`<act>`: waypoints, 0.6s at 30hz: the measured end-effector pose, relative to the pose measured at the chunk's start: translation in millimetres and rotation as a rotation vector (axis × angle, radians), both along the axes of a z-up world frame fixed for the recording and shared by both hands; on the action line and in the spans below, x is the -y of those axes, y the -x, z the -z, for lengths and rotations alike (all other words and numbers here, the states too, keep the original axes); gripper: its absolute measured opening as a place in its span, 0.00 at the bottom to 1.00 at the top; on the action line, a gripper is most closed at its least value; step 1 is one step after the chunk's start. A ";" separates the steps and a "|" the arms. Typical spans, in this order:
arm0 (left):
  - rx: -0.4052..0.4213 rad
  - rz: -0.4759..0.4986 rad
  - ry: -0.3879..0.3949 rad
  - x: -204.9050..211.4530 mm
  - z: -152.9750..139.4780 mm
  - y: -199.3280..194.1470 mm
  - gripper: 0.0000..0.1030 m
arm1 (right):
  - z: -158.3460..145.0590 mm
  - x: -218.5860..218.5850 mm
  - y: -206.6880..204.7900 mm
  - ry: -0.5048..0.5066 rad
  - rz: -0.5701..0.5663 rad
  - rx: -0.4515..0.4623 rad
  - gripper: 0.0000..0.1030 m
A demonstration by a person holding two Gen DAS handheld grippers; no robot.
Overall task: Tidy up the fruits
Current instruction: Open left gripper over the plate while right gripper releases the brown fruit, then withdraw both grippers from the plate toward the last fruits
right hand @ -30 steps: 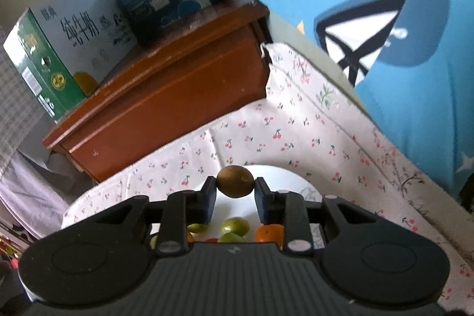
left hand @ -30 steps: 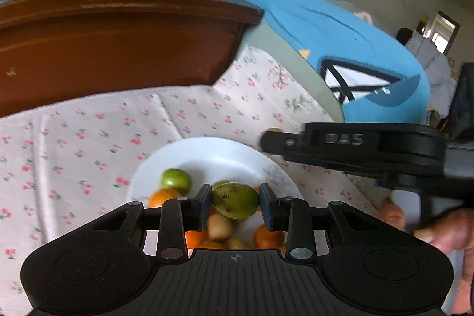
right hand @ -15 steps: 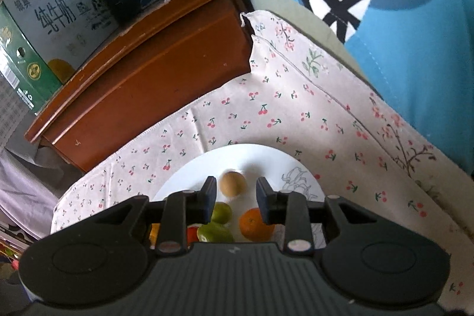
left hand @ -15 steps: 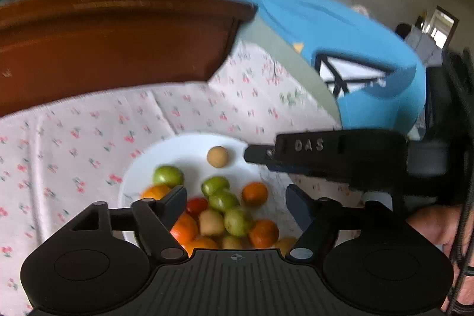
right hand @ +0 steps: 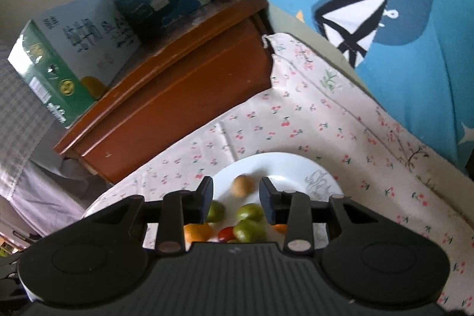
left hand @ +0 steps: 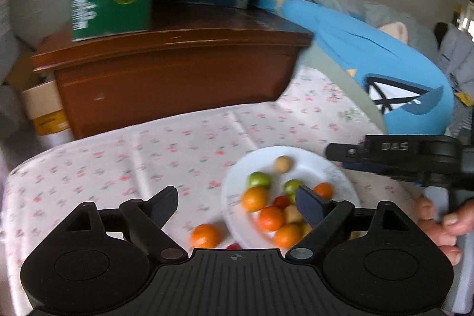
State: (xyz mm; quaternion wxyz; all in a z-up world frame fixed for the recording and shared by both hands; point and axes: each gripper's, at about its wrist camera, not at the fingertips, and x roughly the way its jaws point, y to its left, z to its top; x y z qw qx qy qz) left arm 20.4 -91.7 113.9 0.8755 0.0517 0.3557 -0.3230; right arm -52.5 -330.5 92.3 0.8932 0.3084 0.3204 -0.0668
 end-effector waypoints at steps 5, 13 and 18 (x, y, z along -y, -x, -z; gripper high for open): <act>-0.032 -0.083 -0.029 -27.8 6.3 2.2 0.86 | -1.1 -24.3 4.3 0.032 -0.054 0.005 0.35; -0.020 -0.194 -0.095 -52.3 11.1 1.4 0.86 | 11.2 -72.4 15.5 0.048 -0.159 -0.010 0.35; -0.014 -0.190 -0.134 -57.8 17.3 -0.1 0.86 | 26.6 -102.5 23.6 0.044 -0.203 -0.049 0.35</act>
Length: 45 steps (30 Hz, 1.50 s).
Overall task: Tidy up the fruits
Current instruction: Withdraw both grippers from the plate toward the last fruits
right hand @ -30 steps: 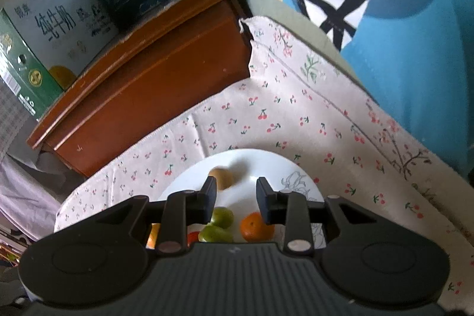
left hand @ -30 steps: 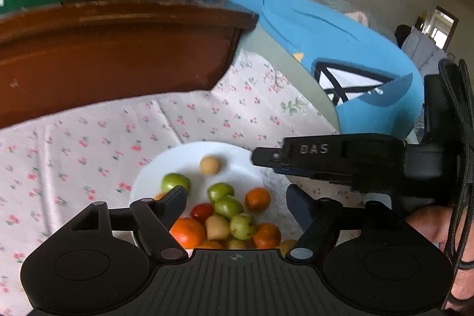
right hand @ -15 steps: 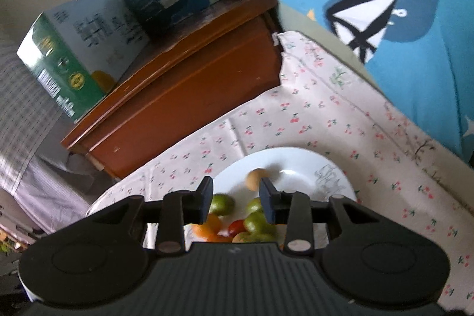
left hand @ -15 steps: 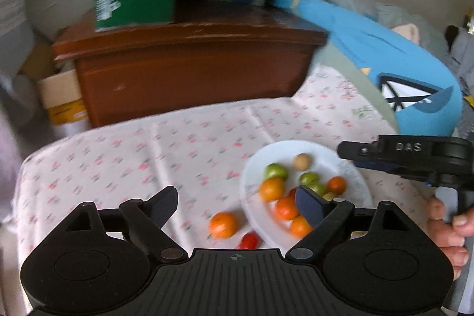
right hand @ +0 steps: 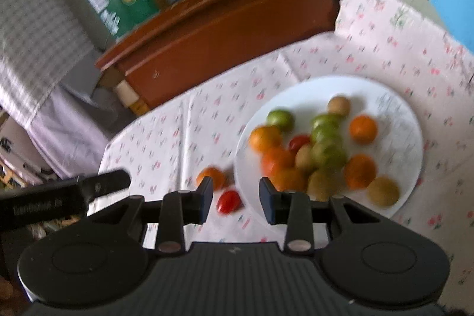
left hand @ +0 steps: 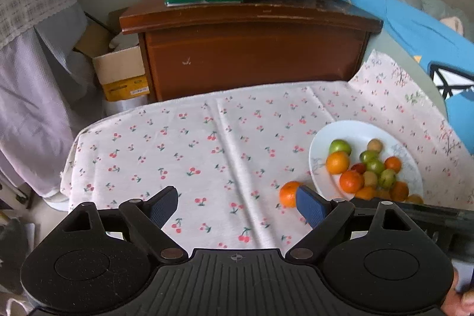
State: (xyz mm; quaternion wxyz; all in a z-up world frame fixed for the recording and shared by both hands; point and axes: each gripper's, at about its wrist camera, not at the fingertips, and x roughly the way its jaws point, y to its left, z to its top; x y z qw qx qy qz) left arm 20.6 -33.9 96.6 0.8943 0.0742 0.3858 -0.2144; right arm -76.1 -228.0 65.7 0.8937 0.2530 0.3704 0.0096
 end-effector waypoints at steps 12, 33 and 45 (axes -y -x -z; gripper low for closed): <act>0.023 -0.016 -0.116 -11.2 26.9 -1.1 0.86 | 33.3 -27.3 -5.4 0.002 0.009 -0.081 0.34; 0.002 -0.039 -0.119 -22.6 39.6 -9.2 0.86 | 39.9 -56.1 -25.2 0.177 0.088 -0.030 0.21; 0.019 0.022 -0.120 -4.2 49.2 -11.2 0.86 | 37.2 -47.1 -10.9 0.121 0.025 -0.059 0.20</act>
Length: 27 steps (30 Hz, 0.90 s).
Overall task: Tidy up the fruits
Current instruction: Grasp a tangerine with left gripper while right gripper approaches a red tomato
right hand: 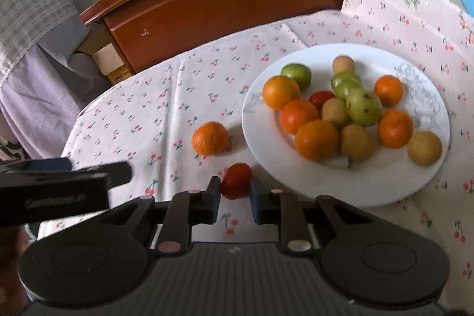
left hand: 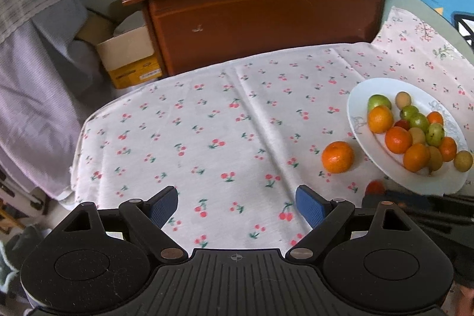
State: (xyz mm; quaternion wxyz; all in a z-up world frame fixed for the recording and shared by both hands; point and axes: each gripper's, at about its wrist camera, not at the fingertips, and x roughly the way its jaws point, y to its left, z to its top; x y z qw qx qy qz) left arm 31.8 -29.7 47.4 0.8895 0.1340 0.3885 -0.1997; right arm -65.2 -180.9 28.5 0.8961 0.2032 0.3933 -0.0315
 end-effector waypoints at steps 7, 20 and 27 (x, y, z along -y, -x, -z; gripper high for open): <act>0.013 0.080 0.039 15.7 8.2 -0.8 0.86 | -0.9 10.4 16.3 -0.048 -0.026 -0.013 0.20; 0.002 0.190 0.127 33.2 25.8 -12.5 0.83 | 0.0 21.5 24.3 -0.081 -0.005 -0.020 0.20; 0.018 0.245 0.166 46.1 27.1 -16.5 0.81 | 0.4 23.3 23.6 -0.089 0.000 -0.020 0.20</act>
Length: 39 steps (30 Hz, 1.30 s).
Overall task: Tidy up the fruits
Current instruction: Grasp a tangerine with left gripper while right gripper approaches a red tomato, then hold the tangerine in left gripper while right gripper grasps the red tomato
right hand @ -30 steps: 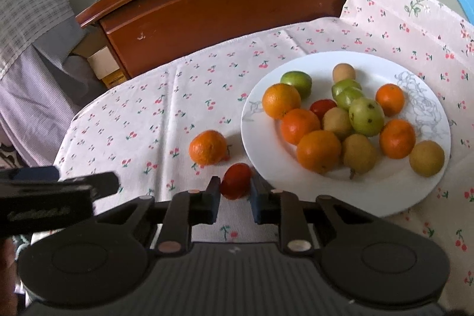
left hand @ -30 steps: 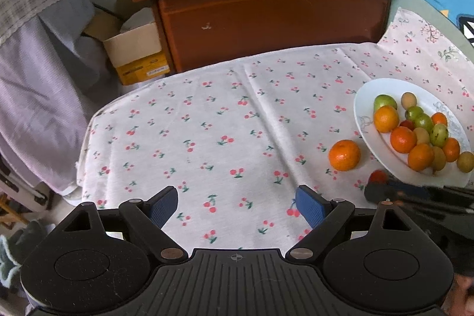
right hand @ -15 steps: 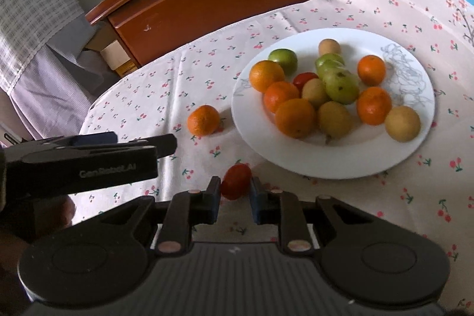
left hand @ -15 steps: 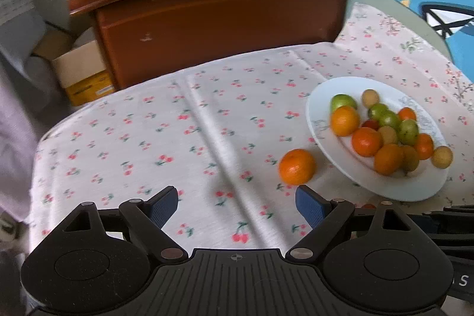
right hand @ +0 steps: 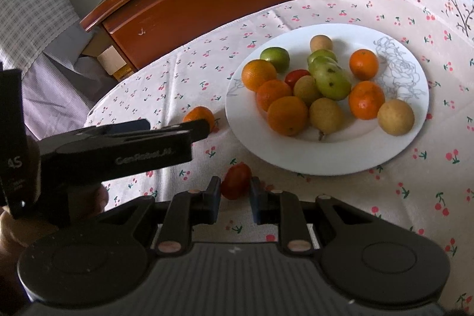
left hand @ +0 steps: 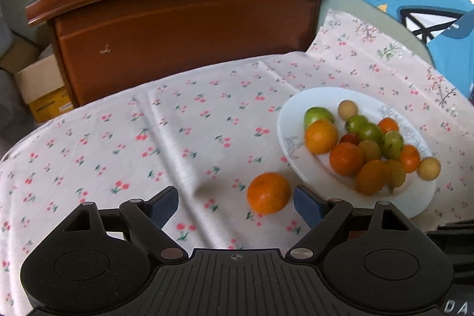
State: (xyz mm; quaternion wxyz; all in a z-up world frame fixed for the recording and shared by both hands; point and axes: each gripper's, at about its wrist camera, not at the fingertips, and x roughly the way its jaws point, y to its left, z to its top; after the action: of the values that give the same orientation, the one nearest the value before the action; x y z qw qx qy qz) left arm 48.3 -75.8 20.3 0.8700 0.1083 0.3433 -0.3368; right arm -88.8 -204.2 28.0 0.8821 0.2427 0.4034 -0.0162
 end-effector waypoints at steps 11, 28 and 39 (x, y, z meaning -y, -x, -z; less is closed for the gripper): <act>-0.006 0.060 -0.002 13.0 9.2 2.1 0.37 | 0.0 0.5 0.0 -0.003 0.002 0.000 0.20; -0.035 -0.060 0.022 -16.2 -26.9 16.3 0.29 | -18.1 -3.3 3.6 0.016 -0.014 0.042 0.19; -0.009 -0.133 0.013 -40.6 -52.3 35.6 0.29 | -48.7 6.0 14.2 -0.019 -0.004 0.119 0.17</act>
State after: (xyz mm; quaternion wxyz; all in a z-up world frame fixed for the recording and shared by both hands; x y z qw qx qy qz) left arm 12.7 -35.2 72.6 0.8895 0.0782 0.3516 -0.2812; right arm -103.0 -210.1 76.7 0.9022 0.2507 0.3509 0.0040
